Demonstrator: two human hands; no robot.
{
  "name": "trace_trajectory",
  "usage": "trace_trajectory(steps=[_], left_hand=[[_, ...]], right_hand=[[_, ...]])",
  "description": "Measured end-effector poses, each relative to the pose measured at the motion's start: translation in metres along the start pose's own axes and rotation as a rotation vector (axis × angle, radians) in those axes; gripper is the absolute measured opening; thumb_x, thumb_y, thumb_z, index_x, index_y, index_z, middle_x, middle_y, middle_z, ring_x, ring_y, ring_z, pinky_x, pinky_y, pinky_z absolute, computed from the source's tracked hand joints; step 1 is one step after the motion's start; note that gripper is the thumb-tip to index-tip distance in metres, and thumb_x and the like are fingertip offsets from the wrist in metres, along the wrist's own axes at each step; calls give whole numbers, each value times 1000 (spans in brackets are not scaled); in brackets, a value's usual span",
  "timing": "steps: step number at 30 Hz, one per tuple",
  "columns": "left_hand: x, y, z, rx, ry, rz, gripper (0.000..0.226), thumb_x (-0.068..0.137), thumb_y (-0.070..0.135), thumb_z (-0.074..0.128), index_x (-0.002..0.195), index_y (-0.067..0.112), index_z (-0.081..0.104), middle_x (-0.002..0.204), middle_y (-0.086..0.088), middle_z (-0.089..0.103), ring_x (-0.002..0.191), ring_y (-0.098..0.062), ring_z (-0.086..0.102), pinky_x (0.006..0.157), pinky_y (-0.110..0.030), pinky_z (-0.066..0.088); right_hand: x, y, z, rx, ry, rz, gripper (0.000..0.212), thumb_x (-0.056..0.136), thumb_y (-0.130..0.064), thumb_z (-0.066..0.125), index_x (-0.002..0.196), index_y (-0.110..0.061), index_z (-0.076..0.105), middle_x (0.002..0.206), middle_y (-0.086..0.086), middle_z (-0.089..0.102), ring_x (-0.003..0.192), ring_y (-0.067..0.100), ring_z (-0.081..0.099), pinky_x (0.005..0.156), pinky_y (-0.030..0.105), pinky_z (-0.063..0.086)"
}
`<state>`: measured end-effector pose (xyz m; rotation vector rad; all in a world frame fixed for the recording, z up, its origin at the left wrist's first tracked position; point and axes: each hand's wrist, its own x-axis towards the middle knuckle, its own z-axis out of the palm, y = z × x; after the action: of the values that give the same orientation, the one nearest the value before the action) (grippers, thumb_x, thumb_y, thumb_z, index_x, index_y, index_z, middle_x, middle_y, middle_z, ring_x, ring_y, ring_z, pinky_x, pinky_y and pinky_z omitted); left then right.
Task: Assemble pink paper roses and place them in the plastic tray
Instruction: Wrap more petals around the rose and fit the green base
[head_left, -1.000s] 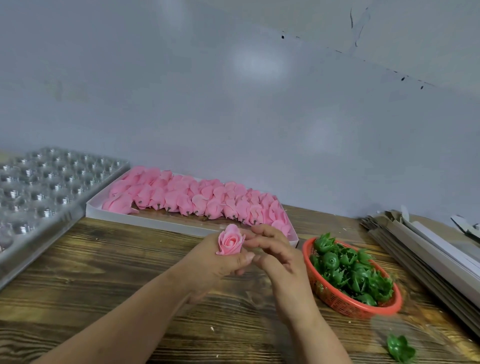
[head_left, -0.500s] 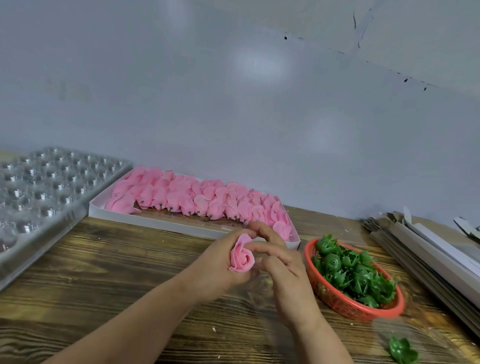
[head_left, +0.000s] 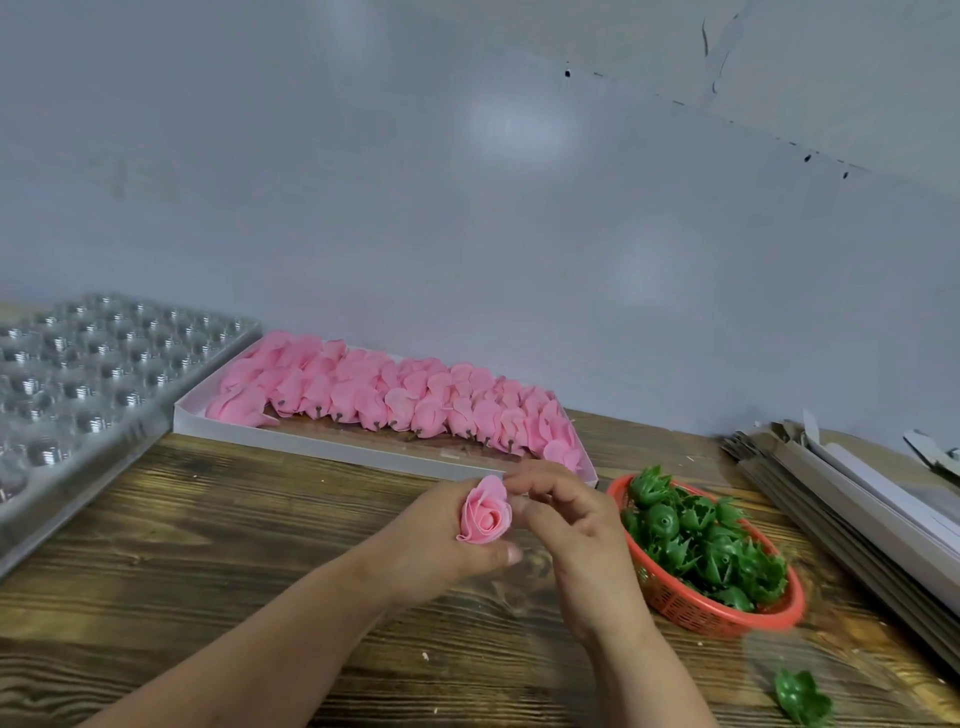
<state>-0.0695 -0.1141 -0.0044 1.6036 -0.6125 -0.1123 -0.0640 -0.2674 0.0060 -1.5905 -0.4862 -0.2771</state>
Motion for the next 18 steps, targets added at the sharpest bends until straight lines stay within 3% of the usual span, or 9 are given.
trace_trajectory(steps=[5,8,13,15,18], left_hand=[[0,1,2,85,-10,-9,22,83,5,70,105,8,65,101,-18,67,98,-34,64,93,-54,49],[-1,1,3,80,-19,-14,18,84,3,69,100,11,66,90,-3,67,87,-19,65,90,-47,53],[1,-4,1,4,-5,-75,9,88,2,65,96,2,64,84,-5,65,81,-17,65,79,-32,57],[1,-4,1,12,-17,-82,10,87,4,65,84,13,67,74,4,63,72,-8,61,68,-22,52],[1,-3,2,16,-62,-97,23,85,1,66,83,24,69,75,9,68,73,-3,64,67,-16,50]], right_hand=[[-1,-1,2,13,-49,9,7,72,-12,65,70,-9,71,84,4,69,78,16,63,72,27,52],[-1,-1,2,35,-54,27,7,75,-11,65,70,-12,69,83,3,68,77,16,62,71,26,50],[-2,2,3,53,-42,39,23,84,3,60,72,-14,67,81,1,67,76,16,61,70,27,51],[-2,0,5,31,-48,38,16,81,-5,63,72,-17,68,78,0,67,74,13,61,69,25,50],[-3,-3,6,-23,-76,43,6,75,-17,65,73,-15,70,75,-1,68,71,8,61,66,21,49]])
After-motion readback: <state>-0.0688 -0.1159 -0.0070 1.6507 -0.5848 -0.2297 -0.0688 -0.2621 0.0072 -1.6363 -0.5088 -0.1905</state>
